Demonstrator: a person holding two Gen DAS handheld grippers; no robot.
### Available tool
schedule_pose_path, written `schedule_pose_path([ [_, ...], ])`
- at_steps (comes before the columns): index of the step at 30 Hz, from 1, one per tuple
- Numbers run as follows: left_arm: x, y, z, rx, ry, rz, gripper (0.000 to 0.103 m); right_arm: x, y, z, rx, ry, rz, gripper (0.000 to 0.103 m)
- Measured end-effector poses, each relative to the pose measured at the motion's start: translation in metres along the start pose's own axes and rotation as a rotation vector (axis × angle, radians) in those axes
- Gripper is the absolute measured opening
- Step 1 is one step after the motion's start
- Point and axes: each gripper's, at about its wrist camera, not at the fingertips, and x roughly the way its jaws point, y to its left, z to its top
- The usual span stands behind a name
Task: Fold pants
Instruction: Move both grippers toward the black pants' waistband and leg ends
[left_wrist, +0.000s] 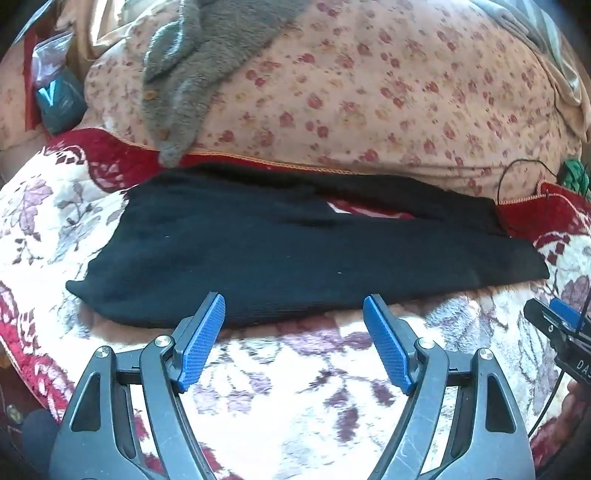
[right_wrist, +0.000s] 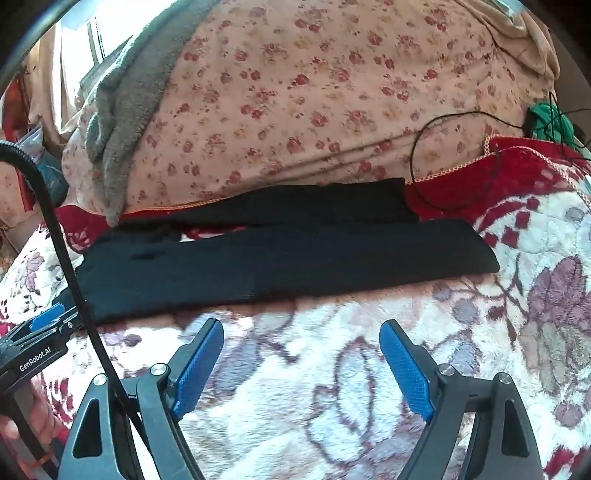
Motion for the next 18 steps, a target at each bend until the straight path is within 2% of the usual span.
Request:
schedule_pose_path([
  [3, -0.003, 0.004, 0.000, -0.011, -0.002, 0.006, 0.079, -0.007, 0.002, -0.007, -0.011, 0.007, -0.001, 0.085],
  [8, -0.007, 0.006, 0.002, -0.017, -0.005, 0.007, 0.079, -0.003, 0.016, 0.001, -0.013, 0.002, -0.001, 0.085],
  [18, -0.010, 0.015, -0.003, -0.027, 0.009, 0.012, 0.079, -0.014, 0.019, -0.001, 0.017, -0.033, 0.064, 0.085],
])
